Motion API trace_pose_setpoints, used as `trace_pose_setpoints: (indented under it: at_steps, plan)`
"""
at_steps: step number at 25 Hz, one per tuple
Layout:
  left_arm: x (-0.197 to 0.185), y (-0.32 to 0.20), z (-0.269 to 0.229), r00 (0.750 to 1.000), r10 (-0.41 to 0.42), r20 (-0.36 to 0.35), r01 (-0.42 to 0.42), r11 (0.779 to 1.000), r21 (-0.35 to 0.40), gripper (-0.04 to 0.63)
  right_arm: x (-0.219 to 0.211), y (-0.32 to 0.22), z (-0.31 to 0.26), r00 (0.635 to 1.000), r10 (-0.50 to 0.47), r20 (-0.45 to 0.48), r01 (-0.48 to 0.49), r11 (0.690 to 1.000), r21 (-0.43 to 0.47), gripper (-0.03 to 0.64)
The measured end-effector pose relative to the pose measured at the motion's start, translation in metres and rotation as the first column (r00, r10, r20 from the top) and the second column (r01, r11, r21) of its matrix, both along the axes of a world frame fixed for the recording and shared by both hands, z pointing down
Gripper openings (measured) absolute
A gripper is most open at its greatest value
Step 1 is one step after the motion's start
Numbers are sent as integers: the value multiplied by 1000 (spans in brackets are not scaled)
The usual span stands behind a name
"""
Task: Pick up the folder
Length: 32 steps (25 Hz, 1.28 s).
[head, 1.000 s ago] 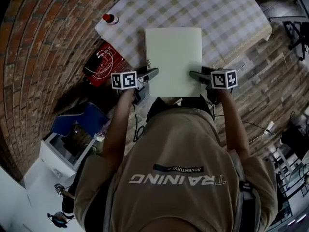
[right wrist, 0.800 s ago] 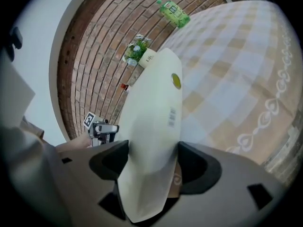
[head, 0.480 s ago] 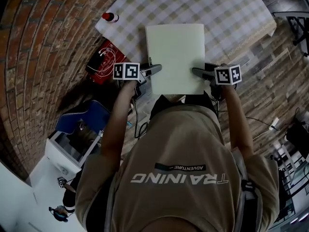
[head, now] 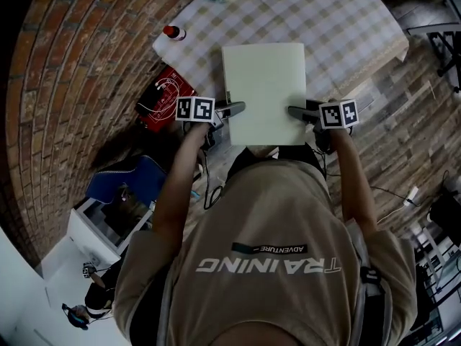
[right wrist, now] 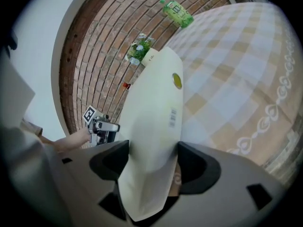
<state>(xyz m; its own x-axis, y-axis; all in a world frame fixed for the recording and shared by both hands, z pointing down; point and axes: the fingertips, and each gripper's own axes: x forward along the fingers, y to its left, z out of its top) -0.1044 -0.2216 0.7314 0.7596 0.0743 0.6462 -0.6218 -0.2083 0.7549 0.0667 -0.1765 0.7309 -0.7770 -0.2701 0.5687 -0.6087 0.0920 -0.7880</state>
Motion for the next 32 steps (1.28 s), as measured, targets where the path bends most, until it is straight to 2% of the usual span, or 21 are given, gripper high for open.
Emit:
trace_pose_setpoints:
  at_steps: [4, 9, 14, 17, 21, 25, 29, 32]
  plan:
    - [0, 6, -16, 1000, -22, -22, 22, 999, 35, 307, 2, -1, -20, 1000, -5, -26, 7, 997, 73, 288]
    - [-2, -1, -47, 993, -89, -82, 98, 989, 115, 307, 2, -22, -68, 999, -2, -41, 12, 971, 238, 288]
    - [-6, -2, -82, 987, -113, -117, 135, 969, 206, 307, -2, -24, -100, 998, -34, -56, 50, 946, 319, 288]
    - [-9, -10, -108, 981, -131, -143, 166, 947, 275, 307, -6, -36, -127, 996, -49, -68, 72, 917, 393, 288]
    - [-16, -30, -149, 974, -150, -168, 205, 899, 387, 307, -12, -59, -169, 993, -77, -90, 112, 854, 507, 288]
    - [-23, -47, -198, 969, -149, -195, 230, 829, 509, 307, -19, -82, -222, 984, -85, -156, 167, 741, 650, 288]
    - [-36, -57, -246, 963, -158, -218, 259, 759, 597, 307, -29, -94, -273, 983, -97, -158, 182, 661, 728, 288]
    - [-47, -72, -283, 957, -157, -243, 281, 705, 651, 307, -38, -111, -315, 981, -109, -162, 196, 588, 785, 288]
